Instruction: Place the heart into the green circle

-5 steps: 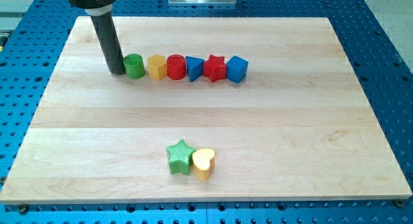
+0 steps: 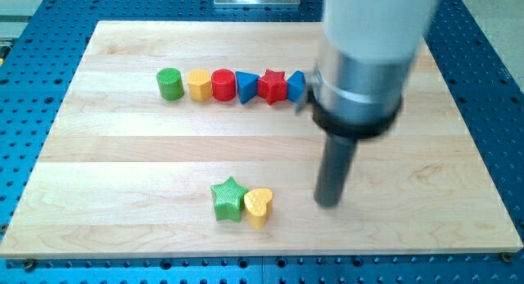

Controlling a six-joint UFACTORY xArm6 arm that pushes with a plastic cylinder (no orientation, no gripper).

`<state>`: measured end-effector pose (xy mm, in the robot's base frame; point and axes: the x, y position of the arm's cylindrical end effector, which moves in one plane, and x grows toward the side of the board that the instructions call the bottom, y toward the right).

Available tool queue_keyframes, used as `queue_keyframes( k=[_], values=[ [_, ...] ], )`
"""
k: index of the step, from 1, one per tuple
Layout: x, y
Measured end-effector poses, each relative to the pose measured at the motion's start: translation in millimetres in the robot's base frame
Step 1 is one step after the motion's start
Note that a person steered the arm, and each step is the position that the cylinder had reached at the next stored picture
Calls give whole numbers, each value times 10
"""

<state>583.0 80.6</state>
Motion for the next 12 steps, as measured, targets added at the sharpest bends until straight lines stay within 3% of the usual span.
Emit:
queue_keyframes(
  k=[1,2,4,6,7,8,10,12],
  values=[
    [184,-451],
    [67,-918],
    [-764,-1902],
    [-1277,-1946],
    [-1196,-1738],
    [-1399,-2023],
    [-1193,-2719],
    [-1196,-2189]
  ],
)
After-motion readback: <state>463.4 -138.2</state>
